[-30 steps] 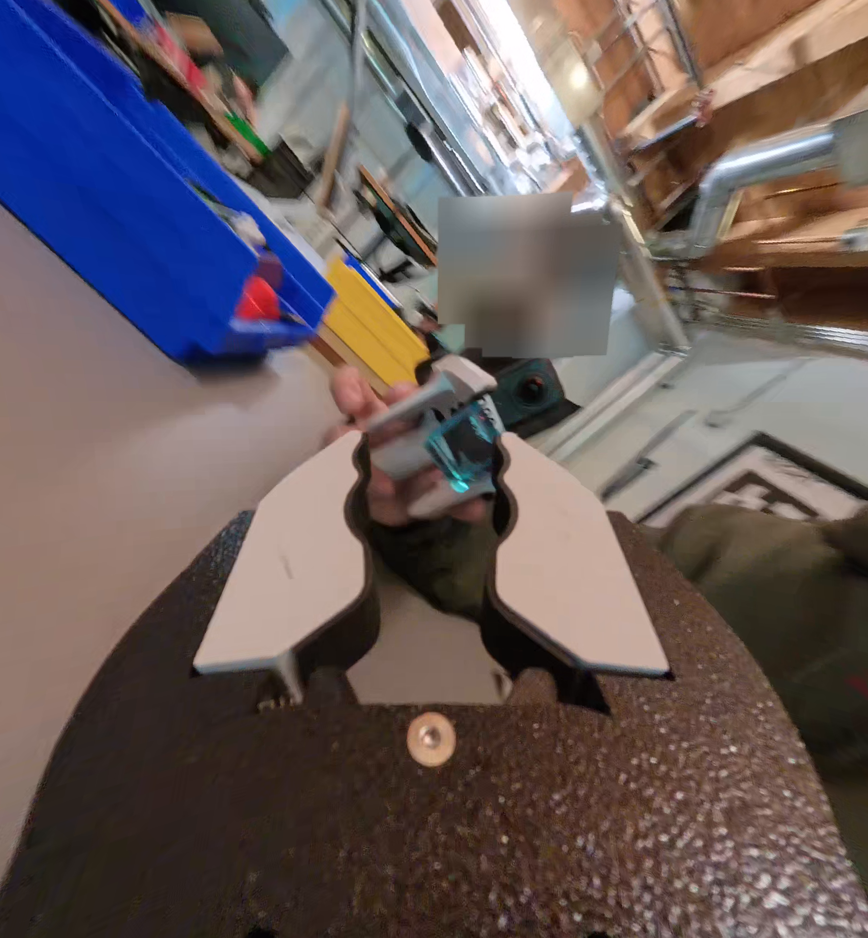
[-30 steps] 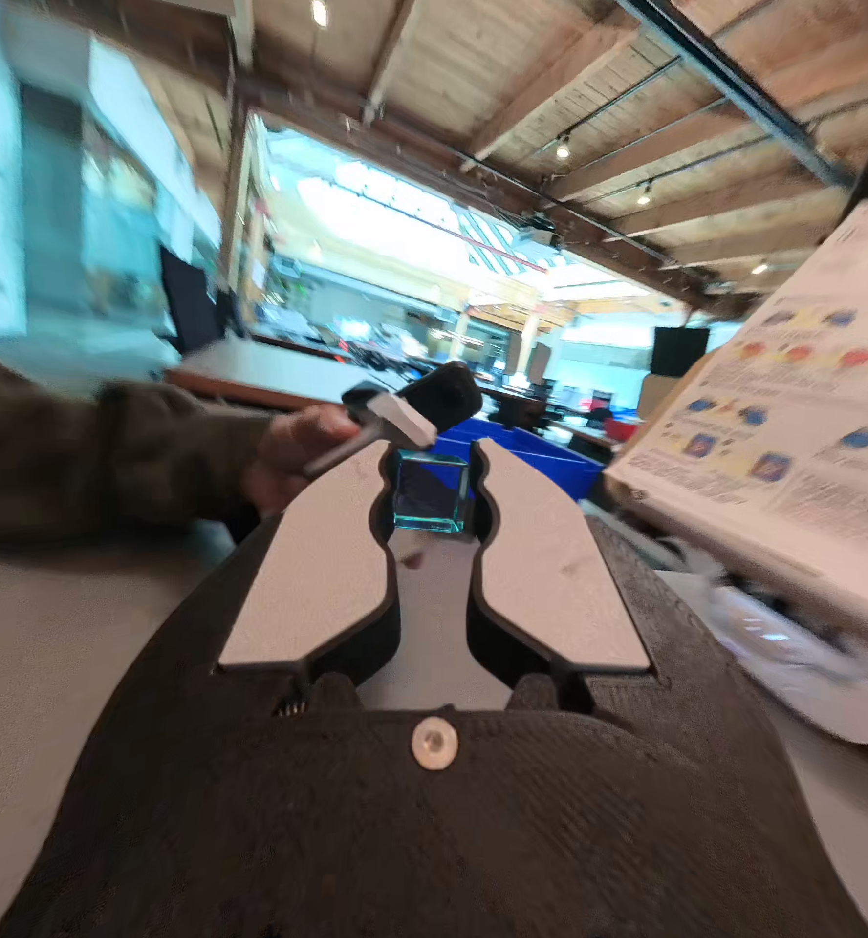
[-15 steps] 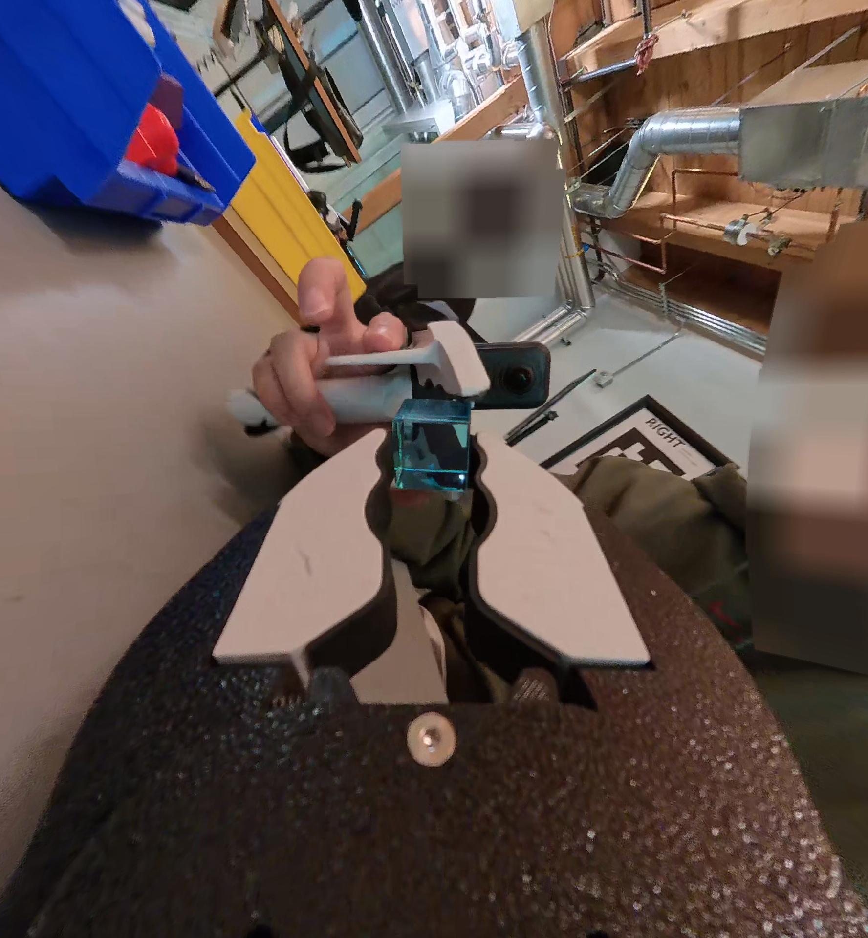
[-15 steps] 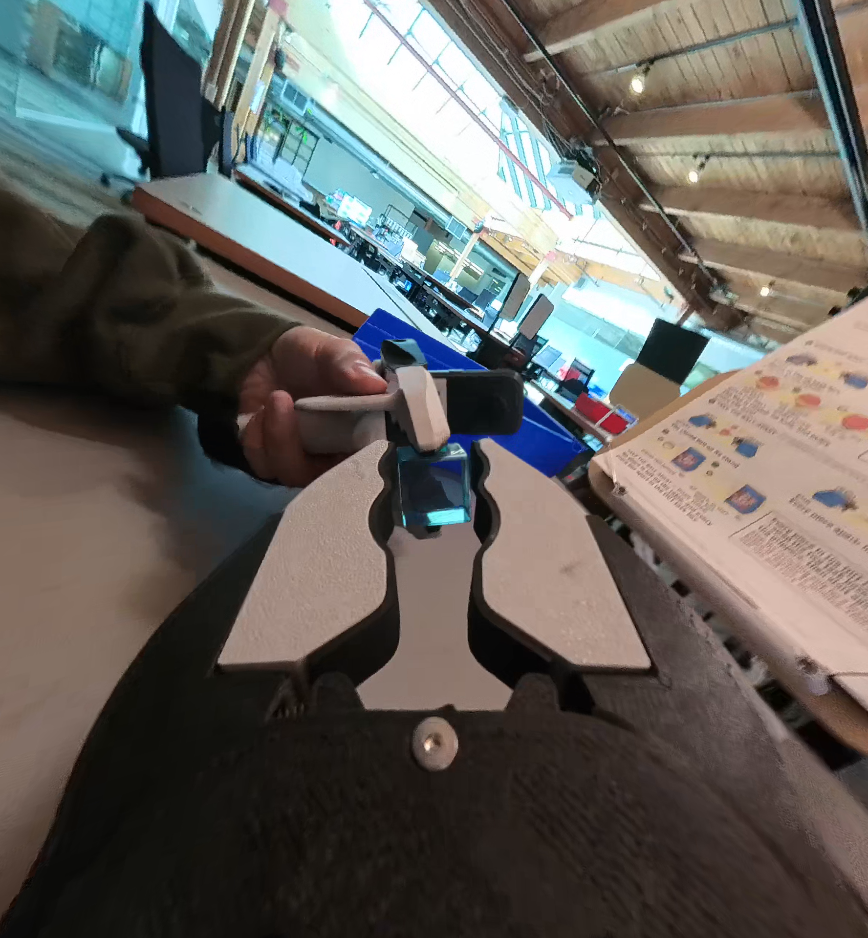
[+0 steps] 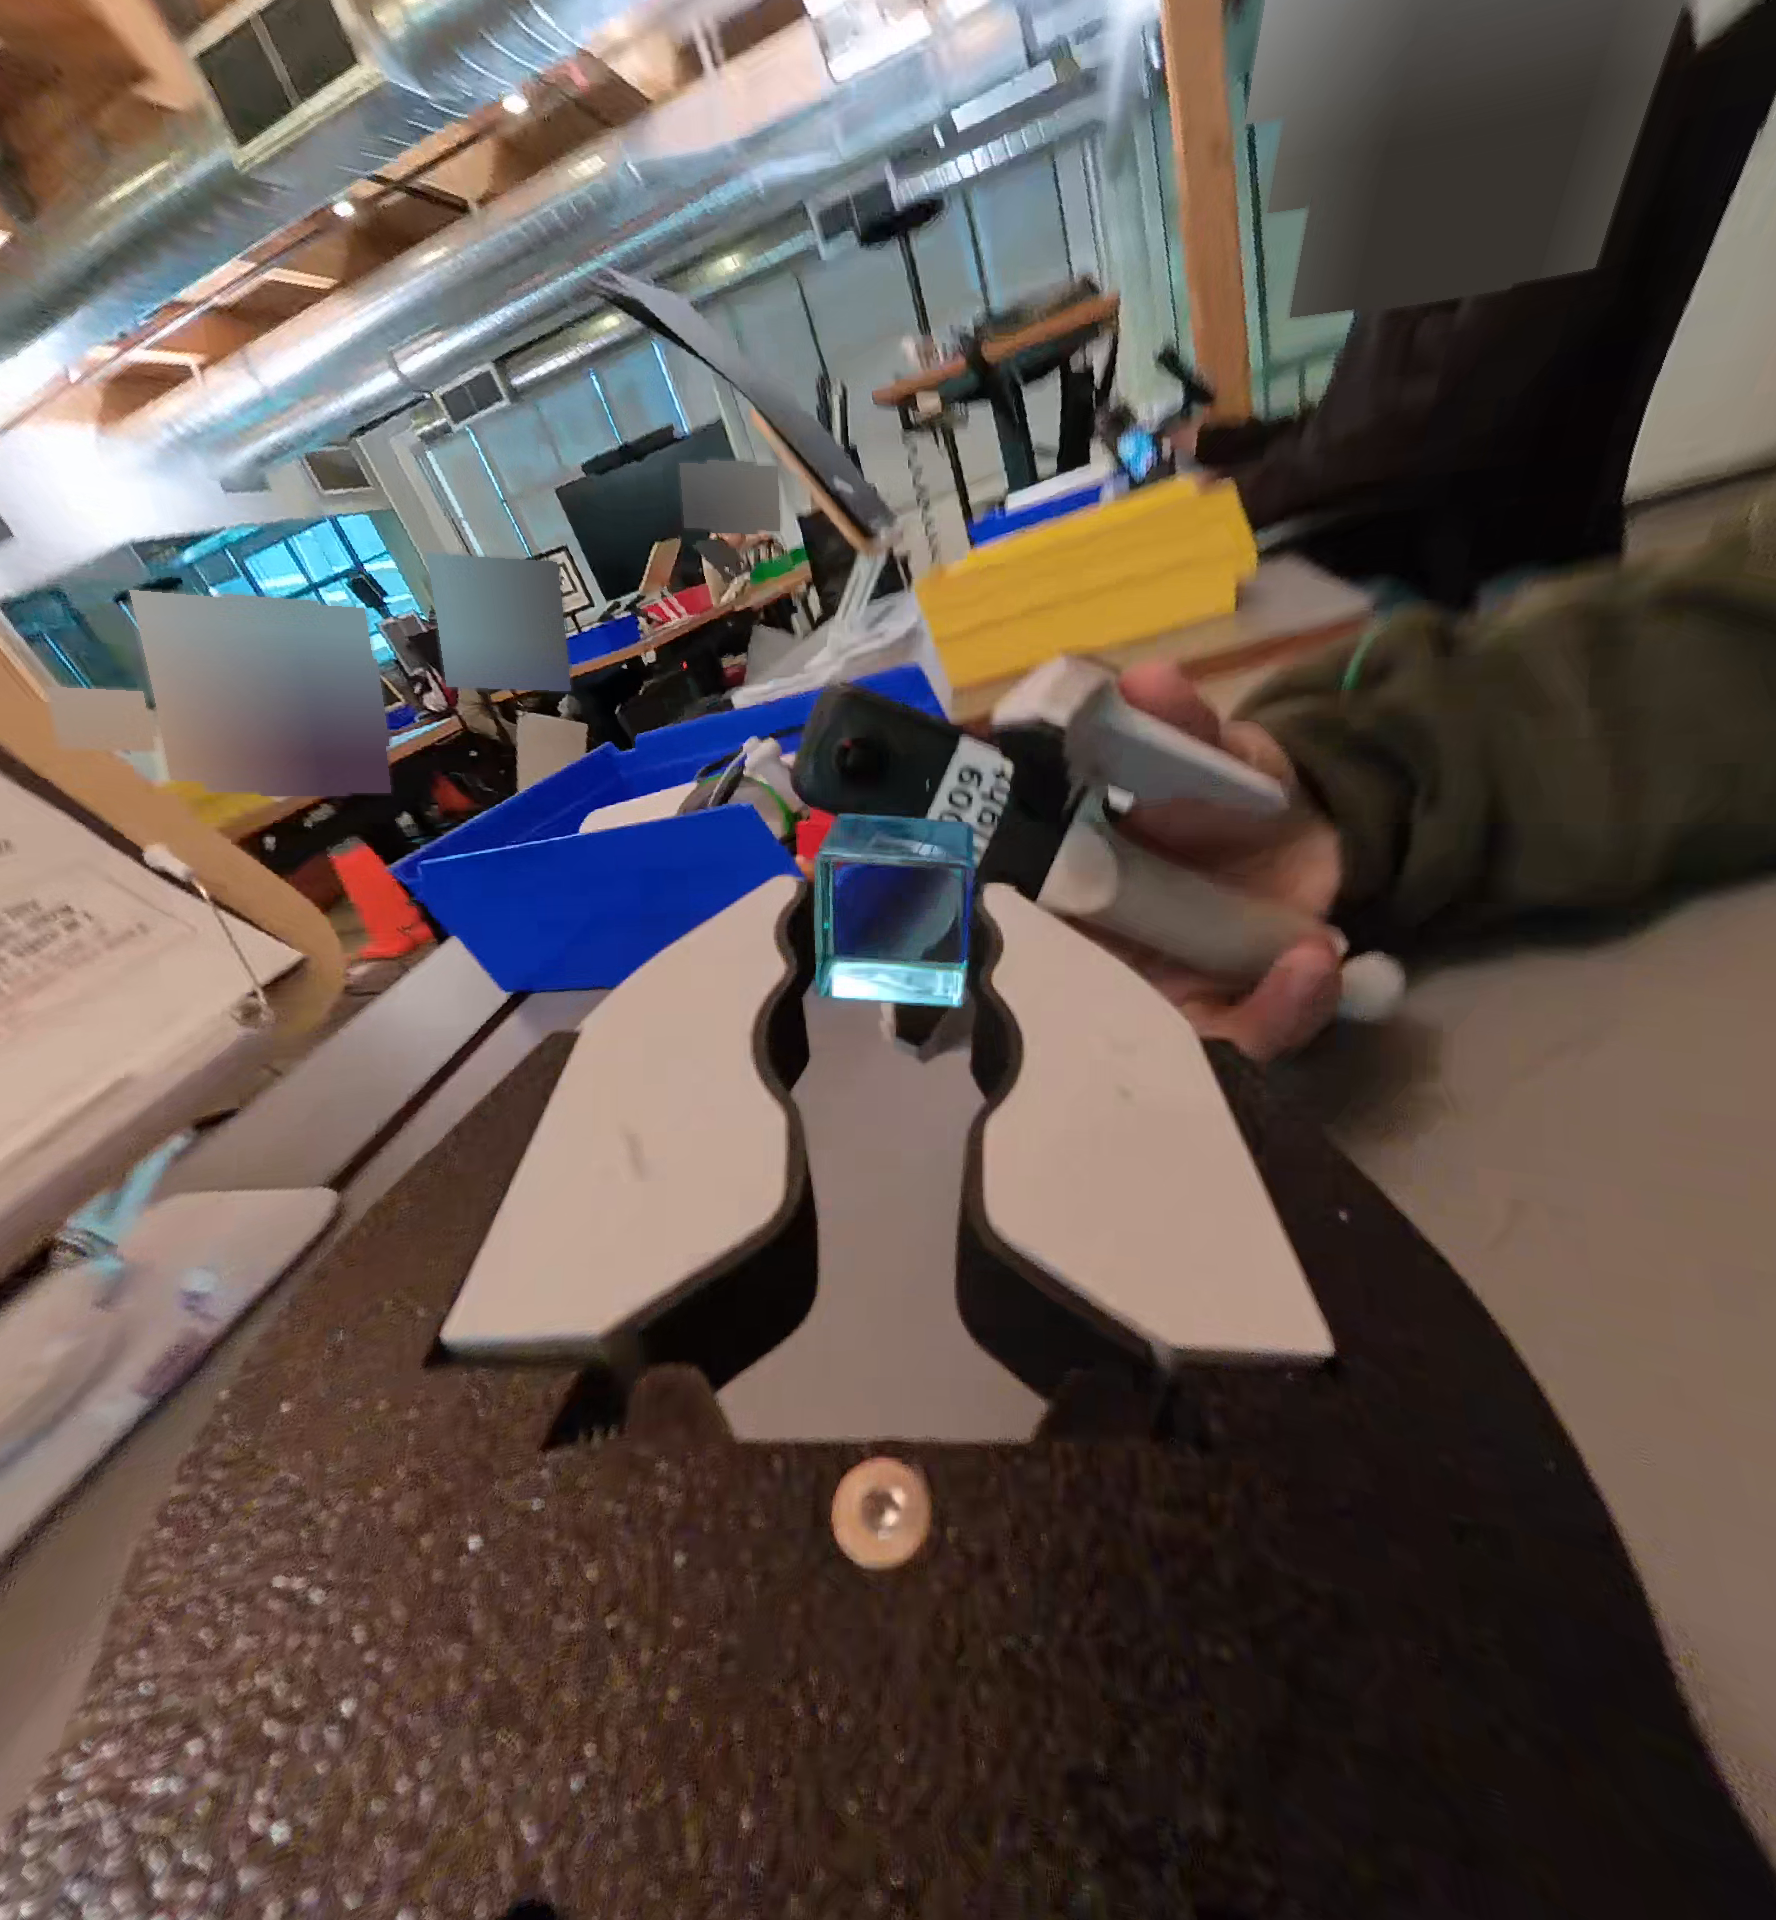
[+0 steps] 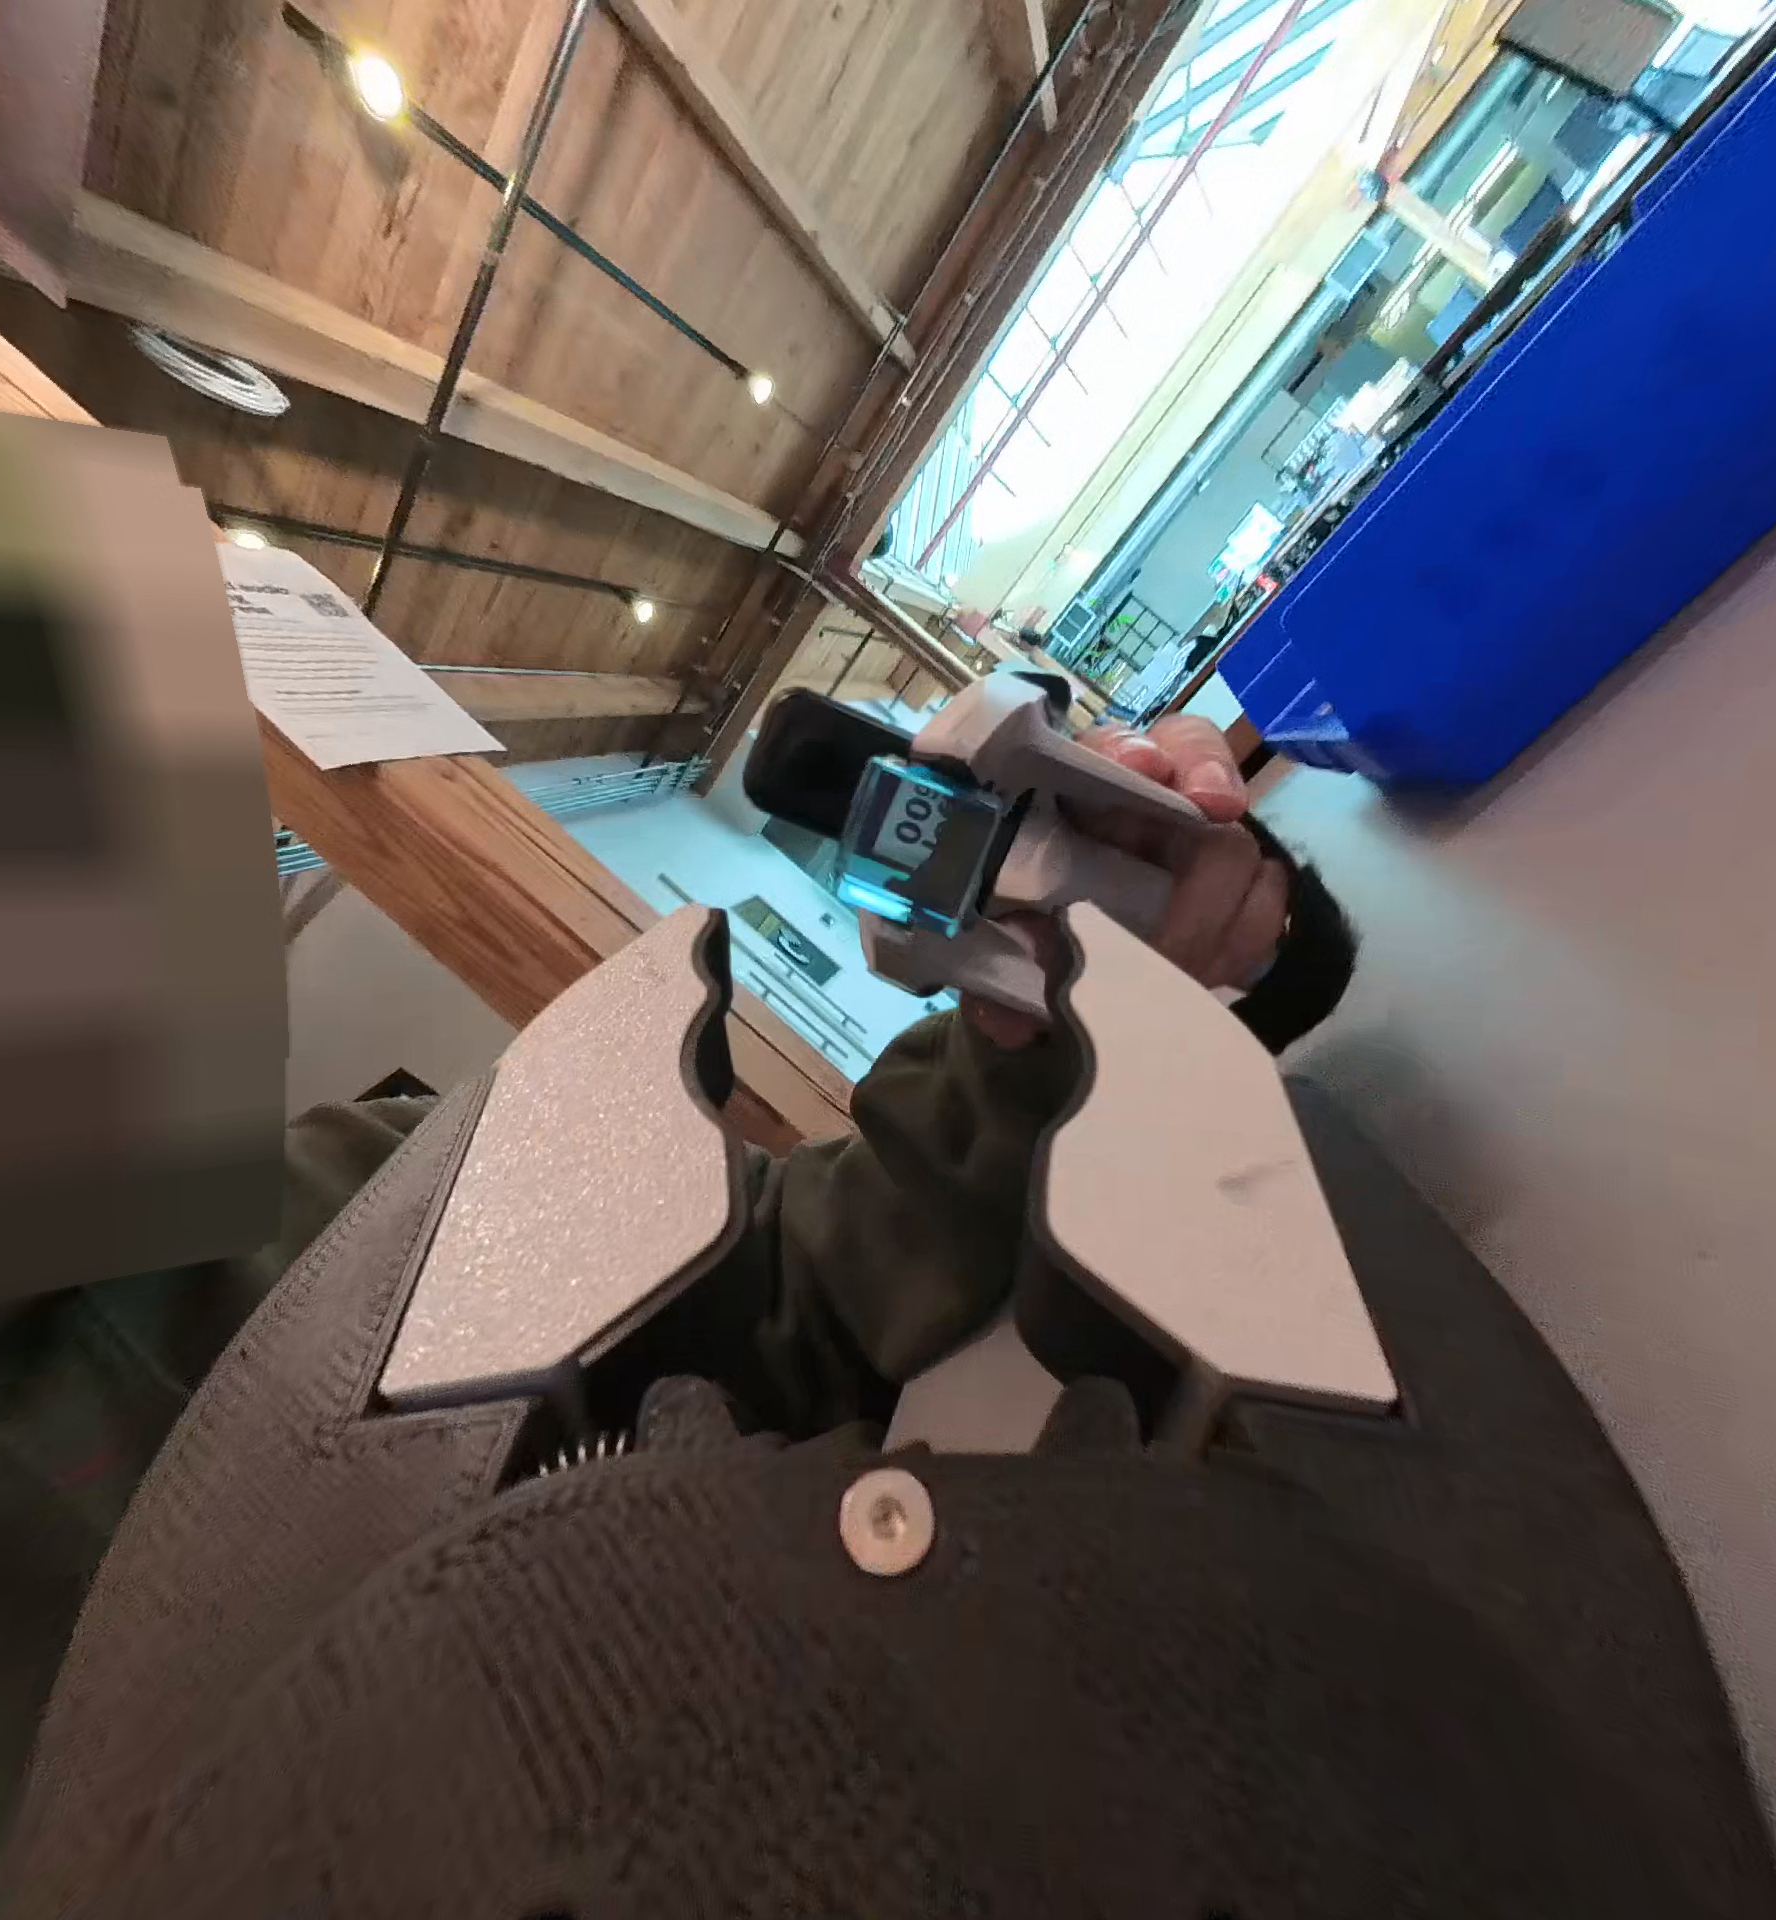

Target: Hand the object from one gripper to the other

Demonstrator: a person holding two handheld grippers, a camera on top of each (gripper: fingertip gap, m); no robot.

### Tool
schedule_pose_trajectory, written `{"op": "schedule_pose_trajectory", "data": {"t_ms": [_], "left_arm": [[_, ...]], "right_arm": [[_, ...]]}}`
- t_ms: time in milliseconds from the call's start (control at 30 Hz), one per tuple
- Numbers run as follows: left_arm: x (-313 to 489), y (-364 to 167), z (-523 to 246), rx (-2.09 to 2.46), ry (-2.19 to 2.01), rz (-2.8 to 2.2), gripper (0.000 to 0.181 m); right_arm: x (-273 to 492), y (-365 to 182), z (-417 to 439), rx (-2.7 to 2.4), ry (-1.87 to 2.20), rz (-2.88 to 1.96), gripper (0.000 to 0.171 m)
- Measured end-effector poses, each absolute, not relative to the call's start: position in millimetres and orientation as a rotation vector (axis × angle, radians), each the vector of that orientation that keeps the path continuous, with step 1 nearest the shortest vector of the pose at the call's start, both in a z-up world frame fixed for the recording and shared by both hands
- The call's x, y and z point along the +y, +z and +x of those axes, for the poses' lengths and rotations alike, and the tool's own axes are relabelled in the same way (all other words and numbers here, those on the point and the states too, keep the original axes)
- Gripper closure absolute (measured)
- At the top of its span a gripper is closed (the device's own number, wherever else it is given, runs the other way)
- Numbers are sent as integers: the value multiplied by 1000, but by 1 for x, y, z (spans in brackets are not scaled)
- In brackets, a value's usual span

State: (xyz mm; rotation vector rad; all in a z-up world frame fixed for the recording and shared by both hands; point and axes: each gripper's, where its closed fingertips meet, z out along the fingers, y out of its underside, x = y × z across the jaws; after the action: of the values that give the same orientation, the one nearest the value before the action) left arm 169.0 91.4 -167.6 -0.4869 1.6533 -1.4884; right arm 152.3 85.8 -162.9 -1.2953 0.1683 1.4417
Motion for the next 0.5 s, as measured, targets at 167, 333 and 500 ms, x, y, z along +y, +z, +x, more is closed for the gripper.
{"op": "schedule_pose_trajectory", "data": {"t_ms": [167, 333, 500], "left_arm": [[78, -176, 169, 1710, -1336, -351, 154], [80, -181, 173, 1721, -1237, -335, 154], [85, -187, 178, 1740, -1430, -626, 129]], "right_arm": [[85, -164, 146, 140, 1426, -1323, 133], [88, -171, 151, 120, 1337, -1370, 142], [91, -175, 163, -53, 920, -1470, 143]]}}
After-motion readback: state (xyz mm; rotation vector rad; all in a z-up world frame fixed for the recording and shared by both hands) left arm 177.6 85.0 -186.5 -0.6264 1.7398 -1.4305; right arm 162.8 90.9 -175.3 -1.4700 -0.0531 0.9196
